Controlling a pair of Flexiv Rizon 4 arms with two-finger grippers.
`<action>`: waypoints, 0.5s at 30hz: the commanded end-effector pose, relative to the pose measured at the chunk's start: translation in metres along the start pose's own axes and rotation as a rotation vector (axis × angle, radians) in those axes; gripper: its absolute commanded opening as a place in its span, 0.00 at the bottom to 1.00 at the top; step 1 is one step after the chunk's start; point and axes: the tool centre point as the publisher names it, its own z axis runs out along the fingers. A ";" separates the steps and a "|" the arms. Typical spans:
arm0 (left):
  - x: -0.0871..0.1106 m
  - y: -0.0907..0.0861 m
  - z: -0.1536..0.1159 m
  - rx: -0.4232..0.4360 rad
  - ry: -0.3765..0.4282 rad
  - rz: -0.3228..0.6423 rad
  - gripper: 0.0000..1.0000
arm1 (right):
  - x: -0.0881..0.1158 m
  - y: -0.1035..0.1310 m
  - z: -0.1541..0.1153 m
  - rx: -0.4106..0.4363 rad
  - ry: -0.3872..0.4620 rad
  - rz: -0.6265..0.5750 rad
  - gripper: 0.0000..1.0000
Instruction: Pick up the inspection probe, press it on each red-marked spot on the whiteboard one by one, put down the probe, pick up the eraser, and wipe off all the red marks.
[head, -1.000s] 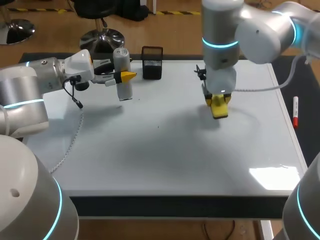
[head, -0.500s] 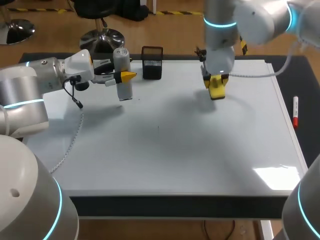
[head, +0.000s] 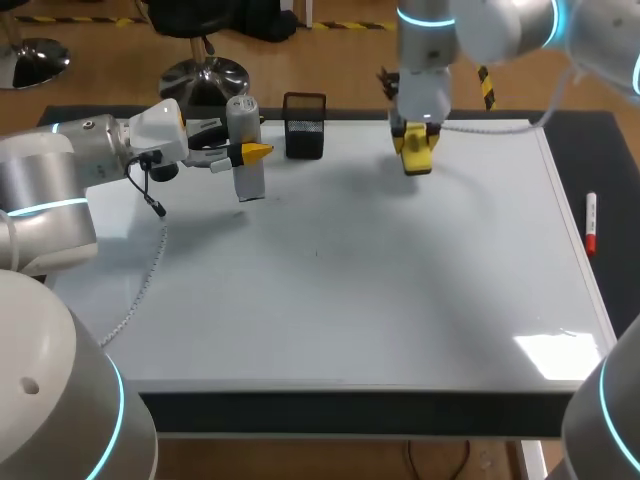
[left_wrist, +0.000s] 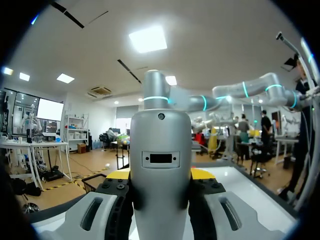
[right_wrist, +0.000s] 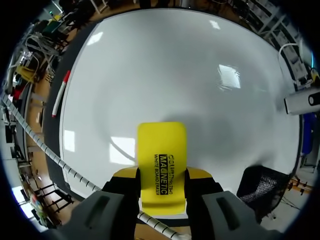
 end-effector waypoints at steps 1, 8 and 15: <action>0.000 0.000 0.000 0.002 0.001 0.001 0.00 | -0.006 -0.025 0.007 -0.084 -0.004 0.005 0.00; 0.000 0.000 0.000 0.002 0.001 0.001 0.00 | -0.016 -0.043 0.010 -0.096 -0.036 0.015 0.00; 0.000 0.000 0.000 0.002 0.001 0.001 0.00 | -0.026 -0.056 0.018 -0.118 -0.082 0.027 0.00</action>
